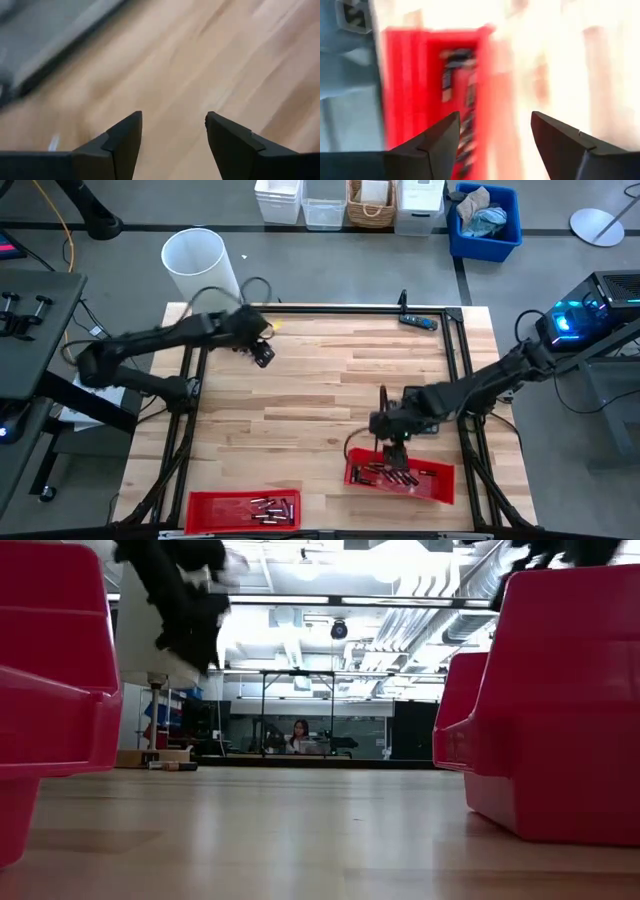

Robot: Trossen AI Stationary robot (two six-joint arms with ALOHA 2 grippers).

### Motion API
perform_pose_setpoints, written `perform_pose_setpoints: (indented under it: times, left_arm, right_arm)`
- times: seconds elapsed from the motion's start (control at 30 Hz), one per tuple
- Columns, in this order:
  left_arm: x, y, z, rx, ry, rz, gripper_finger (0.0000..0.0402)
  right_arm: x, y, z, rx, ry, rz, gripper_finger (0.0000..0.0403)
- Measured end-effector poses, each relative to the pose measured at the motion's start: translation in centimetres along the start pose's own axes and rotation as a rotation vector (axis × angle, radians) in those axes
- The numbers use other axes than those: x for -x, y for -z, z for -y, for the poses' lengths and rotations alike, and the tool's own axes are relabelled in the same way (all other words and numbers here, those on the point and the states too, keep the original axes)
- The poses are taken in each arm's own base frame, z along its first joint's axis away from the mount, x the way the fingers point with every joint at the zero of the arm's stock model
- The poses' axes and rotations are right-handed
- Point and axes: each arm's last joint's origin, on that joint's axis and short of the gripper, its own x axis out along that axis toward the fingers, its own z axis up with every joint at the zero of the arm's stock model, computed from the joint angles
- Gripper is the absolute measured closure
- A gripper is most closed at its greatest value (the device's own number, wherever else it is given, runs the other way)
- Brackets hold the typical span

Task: Sort batteries
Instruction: Put the black-brown battery into the right red bin

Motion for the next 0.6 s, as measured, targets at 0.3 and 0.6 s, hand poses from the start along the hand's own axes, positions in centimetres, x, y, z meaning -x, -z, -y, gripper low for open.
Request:
perform_pose_setpoints:
  times: [0.3, 0.6]
  left_arm:
    - [-9.7, 1.8, -0.6, 0.124, -0.102, -0.566, 0.0195]
    - [-13.2, 2.7, -0.6, 0.016, -0.196, -0.618, 0.0195]
  right_arm:
    - [1.8, -1.5, 3.4, -0.015, 0.090, 0.095, 0.0176]
    - [1.9, -2.1, 3.7, -0.023, 0.077, 0.137, 0.0176]
